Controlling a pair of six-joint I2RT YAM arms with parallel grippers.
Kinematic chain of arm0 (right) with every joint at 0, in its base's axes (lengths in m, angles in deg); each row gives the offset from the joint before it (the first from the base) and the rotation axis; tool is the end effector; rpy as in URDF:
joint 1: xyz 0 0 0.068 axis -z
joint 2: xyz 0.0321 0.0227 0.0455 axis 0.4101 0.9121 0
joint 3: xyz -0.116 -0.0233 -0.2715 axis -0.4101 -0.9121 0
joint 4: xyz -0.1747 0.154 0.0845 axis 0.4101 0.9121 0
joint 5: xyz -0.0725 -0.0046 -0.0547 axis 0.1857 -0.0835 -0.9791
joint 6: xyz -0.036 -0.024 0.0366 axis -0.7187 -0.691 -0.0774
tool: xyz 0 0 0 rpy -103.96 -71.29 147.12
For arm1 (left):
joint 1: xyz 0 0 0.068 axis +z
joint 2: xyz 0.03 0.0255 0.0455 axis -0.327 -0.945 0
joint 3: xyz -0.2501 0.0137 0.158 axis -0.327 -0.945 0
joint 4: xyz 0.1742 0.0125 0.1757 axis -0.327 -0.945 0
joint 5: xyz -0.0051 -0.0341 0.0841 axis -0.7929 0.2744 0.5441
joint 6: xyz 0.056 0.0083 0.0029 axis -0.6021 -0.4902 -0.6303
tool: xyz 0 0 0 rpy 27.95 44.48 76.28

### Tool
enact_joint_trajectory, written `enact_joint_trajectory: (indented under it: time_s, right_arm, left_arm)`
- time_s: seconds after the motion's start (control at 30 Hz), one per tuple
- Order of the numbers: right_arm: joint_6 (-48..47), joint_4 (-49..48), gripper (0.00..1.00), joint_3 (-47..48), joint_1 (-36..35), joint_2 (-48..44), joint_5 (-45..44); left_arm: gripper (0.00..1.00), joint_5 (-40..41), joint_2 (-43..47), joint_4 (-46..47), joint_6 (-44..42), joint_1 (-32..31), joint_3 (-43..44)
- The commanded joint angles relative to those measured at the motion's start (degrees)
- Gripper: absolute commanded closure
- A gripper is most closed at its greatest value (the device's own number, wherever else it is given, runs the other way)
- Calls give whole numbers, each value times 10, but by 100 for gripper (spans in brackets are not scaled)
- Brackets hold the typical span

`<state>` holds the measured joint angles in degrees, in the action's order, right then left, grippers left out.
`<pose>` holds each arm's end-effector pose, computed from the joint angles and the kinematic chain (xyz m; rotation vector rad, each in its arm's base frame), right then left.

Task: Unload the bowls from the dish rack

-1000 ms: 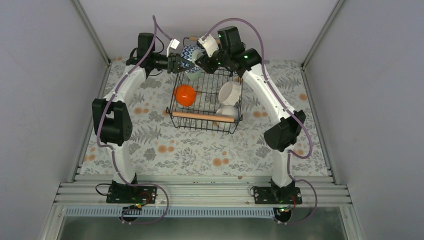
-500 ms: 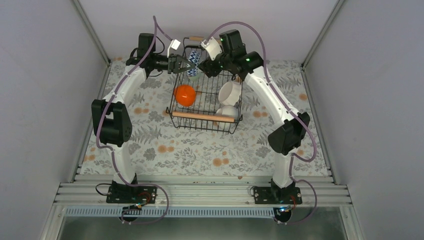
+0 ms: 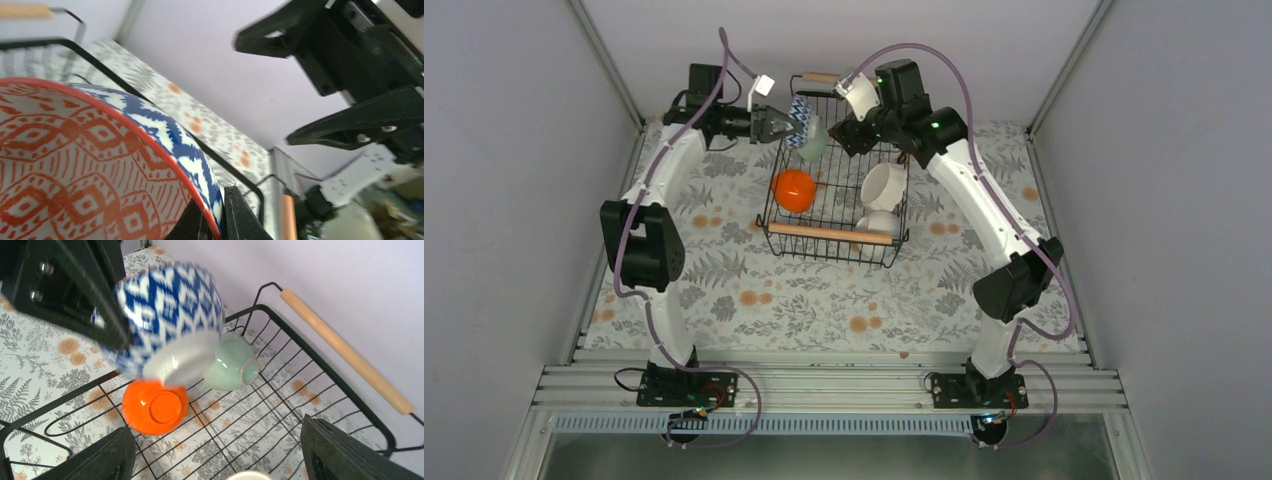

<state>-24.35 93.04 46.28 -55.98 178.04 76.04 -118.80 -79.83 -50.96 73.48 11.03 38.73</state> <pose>0.3481 0.2223 0.4360 -0.9684 1.9268 0.3064 0.4273 -0.0996 0.3578 0.8523 1.7900 -1.5494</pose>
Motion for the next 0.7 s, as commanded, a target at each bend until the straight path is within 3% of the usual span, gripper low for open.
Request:
enact_joint_trajectory:
  time_s: [0.0,0.07,0.17,0.3,0.4,0.67]
  right_arm:
    - [-21,11,19,-7,2,-50,-26]
    - [-27,27,19,-7,2,-53,-34]
    - [-36,50,19,-11,3,-49,-44]
    - [-42,74,19,-17,3,-22,-47]
    - [-43,78,19,-13,2,8,-36]
    - [-41,130,19,118,2,130,9]
  left_arm:
    - [98,70,3,-173,-145,42,128]
    - [98,117,-13,-266,-205,62,202]
    - [98,189,-23,-332,-233,116,286]
    - [98,374,-12,-364,-264,162,326]
    - [98,480,4,-367,-303,180,272]
    - [98,587,17,-340,-354,207,50]
